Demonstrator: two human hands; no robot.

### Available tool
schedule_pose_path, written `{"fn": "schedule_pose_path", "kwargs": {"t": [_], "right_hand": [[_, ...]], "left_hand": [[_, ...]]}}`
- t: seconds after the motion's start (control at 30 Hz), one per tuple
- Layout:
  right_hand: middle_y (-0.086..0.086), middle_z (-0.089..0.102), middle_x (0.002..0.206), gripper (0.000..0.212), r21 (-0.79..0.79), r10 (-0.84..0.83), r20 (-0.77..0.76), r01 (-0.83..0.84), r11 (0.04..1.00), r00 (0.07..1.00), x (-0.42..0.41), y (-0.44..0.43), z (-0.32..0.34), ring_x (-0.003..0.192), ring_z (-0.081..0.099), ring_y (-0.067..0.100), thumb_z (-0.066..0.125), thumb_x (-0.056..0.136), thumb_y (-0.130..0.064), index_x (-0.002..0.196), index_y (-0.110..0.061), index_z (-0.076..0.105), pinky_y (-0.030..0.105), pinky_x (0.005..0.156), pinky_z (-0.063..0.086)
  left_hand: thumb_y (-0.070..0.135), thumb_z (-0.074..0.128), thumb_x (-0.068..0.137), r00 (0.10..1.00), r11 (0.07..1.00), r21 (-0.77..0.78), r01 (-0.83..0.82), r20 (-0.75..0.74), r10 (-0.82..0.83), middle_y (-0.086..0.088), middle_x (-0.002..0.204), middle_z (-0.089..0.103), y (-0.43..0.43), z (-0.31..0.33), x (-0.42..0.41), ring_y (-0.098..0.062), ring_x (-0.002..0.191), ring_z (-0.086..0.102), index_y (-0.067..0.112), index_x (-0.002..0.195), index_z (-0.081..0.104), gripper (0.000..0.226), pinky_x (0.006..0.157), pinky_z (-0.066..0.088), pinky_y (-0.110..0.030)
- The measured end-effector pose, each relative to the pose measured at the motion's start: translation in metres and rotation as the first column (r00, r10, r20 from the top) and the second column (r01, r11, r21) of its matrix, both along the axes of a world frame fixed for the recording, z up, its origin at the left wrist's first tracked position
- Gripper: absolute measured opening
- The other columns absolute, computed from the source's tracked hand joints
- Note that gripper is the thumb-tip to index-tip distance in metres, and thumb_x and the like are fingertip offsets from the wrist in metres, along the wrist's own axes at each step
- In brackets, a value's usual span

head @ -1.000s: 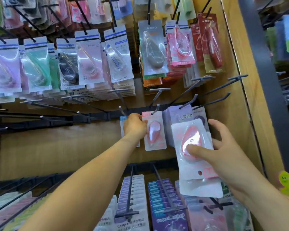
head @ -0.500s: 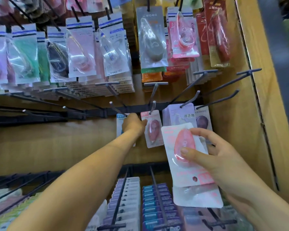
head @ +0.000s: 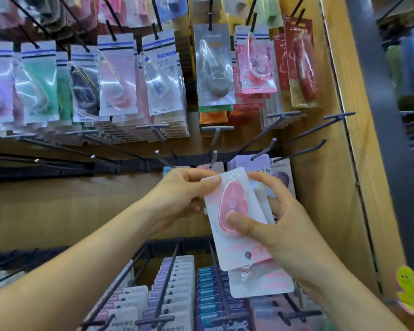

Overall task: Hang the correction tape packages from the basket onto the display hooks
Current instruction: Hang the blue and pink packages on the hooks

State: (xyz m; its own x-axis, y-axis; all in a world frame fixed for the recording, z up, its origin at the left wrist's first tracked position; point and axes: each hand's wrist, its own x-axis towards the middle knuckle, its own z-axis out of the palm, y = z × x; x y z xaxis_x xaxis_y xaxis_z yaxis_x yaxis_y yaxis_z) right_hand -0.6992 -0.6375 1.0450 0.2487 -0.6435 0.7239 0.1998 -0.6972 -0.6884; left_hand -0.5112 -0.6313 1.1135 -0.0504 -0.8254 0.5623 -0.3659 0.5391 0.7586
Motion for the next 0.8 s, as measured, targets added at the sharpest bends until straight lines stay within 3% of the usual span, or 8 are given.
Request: {"fn": "schedule_pose_path", "kwargs": {"t": [0.13, 0.23, 0.33, 0.47, 0.57, 0.67, 0.73, 0.8], "right_hand": [[-0.004, 0.072, 0.111, 0.067, -0.001, 0.025, -0.012, -0.025, 1.000, 1.000, 0.000, 0.002, -0.001, 0.094, 0.073, 0.020, 0.084, 0.052, -0.049, 0.113, -0.055, 0.056, 0.044, 0.081, 0.061], [-0.003, 0.073, 0.111, 0.061, -0.043, 0.028, -0.078, -0.032, 0.999, 0.997, -0.005, 0.007, -0.003, 0.095, 0.072, 0.018, 0.082, 0.056, -0.049, 0.113, -0.050, 0.060, 0.037, 0.084, 0.060], [0.002, 0.075, 0.095, 0.041, -0.047, -0.015, -0.082, 0.011, 0.999, 0.997, -0.014, 0.009, -0.002, 0.085, 0.072, 0.018, 0.079, 0.070, -0.036, 0.107, -0.044, 0.064, 0.032, 0.077, 0.059], [0.001, 0.072, 0.079, 0.003, 0.028, -0.226, 0.091, 0.224, 0.974, 0.970, -0.020, -0.002, -0.007, 0.070, 0.064, 0.017, 0.074, 0.086, -0.024, 0.085, -0.027, 0.073, 0.032, 0.064, 0.050], [-0.006, 0.070, 0.066, 0.023, 0.066, -0.262, 0.208, 0.253, 0.965, 0.942, -0.017, -0.002, -0.012, 0.061, 0.061, 0.008, 0.068, 0.087, -0.036, 0.077, -0.018, 0.076, 0.023, 0.059, 0.048], [-0.003, 0.061, 0.056, 0.047, 0.024, -0.188, 0.159, 0.186, 0.982, 0.969, -0.006, 0.009, -0.016, 0.052, 0.053, 0.008, 0.068, 0.073, -0.052, 0.075, -0.006, 0.075, 0.017, 0.053, 0.042], [-0.006, 0.069, 0.063, 0.043, 0.000, -0.141, 0.106, 0.142, 0.990, 0.984, 0.006, 0.015, -0.017, 0.058, 0.059, 0.006, 0.072, 0.066, -0.052, 0.074, -0.010, 0.077, 0.018, 0.059, 0.045], [-0.009, 0.066, 0.055, 0.027, -0.009, -0.106, 0.108, 0.107, 0.994, 0.989, 0.017, 0.018, -0.015, 0.052, 0.056, 0.004, 0.073, 0.073, -0.044, 0.057, -0.021, 0.073, 0.019, 0.056, 0.046]], "left_hand": [[0.023, 0.064, 0.092, 1.000, 1.000, -0.008, -0.007, -0.006, 0.007, -0.007, 0.088, 0.074, 0.006, -0.005, -0.001, -0.018, 0.075, 0.067, 0.011, 0.098, 0.074, 0.017, 0.061, 0.052, -0.026], [0.021, 0.061, 0.095, 0.997, 0.997, -0.033, -0.073, -0.039, 0.071, -0.007, 0.084, 0.072, 0.012, -0.008, -0.003, -0.016, 0.071, 0.067, 0.011, 0.095, 0.072, 0.014, 0.054, 0.050, -0.023], [0.018, 0.060, 0.096, 0.980, 0.990, -0.041, -0.132, -0.155, 0.124, -0.009, 0.082, 0.071, 0.016, -0.010, 0.002, -0.018, 0.070, 0.067, 0.011, 0.090, 0.070, 0.014, 0.056, 0.053, -0.026], [0.014, 0.060, 0.095, 0.932, 0.995, 0.037, -0.097, -0.347, 0.103, -0.009, 0.083, 0.073, 0.027, -0.023, 0.008, -0.015, 0.069, 0.072, 0.007, 0.095, 0.066, 0.009, 0.056, 0.057, -0.025], [0.010, 0.057, 0.097, 0.845, 0.998, 0.068, -0.013, -0.532, 0.048, -0.011, 0.084, 0.073, 0.034, -0.035, 0.011, -0.016, 0.070, 0.074, 0.004, 0.100, 0.062, 0.009, 0.053, 0.058, -0.023], [0.007, 0.052, 0.100, 0.718, 0.999, 0.000, 0.053, -0.695, -0.038, -0.009, 0.078, 0.074, 0.042, -0.050, 0.008, -0.015, 0.068, 0.073, 0.001, 0.098, 0.057, 0.007, 0.053, 0.058, -0.024], [0.008, 0.049, 0.101, 0.663, 0.994, -0.039, 0.107, -0.742, -0.100, -0.009, 0.078, 0.074, 0.046, -0.064, 0.001, -0.016, 0.067, 0.073, 0.000, 0.099, 0.055, 0.009, 0.054, 0.058, -0.023], [0.010, 0.048, 0.101, 0.659, 0.989, -0.030, 0.145, -0.743, -0.119, -0.012, 0.084, 0.075, 0.050, -0.077, -0.006, -0.019, 0.070, 0.074, 0.001, 0.102, 0.055, 0.012, 0.056, 0.059, -0.024]]}}
